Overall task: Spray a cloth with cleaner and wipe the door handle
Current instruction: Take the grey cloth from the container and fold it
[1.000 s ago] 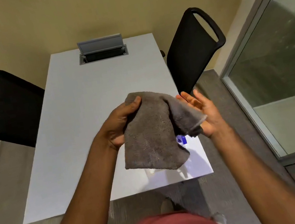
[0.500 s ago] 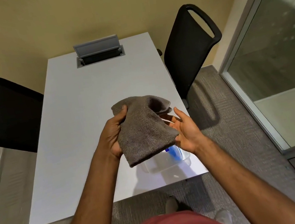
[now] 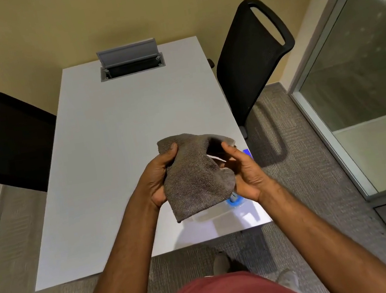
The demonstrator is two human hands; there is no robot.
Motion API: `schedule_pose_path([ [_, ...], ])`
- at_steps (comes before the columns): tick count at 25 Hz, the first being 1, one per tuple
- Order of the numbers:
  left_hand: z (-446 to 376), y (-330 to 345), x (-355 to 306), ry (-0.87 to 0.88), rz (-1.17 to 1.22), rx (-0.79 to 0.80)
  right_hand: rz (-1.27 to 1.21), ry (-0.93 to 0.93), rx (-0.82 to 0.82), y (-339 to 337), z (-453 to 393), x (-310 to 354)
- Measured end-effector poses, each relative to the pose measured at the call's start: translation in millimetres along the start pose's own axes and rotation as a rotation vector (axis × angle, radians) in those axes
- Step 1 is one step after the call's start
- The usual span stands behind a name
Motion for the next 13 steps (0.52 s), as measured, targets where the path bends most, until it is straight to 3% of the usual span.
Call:
schedule_pose_path([
  [3,-3,-7,7,-0.019,-0.013,0.001,0.104,0.019,0.003,-4,-2,2],
  [7,-5,-11,8,-0.005,-0.004,0.021,0.517,-0.037,-0.002,-10,1,23],
  [13,-10,-13,11,0.009,-0.08,-0.028,0.346,-0.018,-0.024,-21,-1,23],
])
Point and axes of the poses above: each hand's wrist, its own z-axis away from the middle knuckle, its own y-axis out of the palm, x = y × z, the point moved 8 cm from there along -z, towards the middle knuckle, and after that the axes turned 4 degrees about x, right-handed, at the moved point
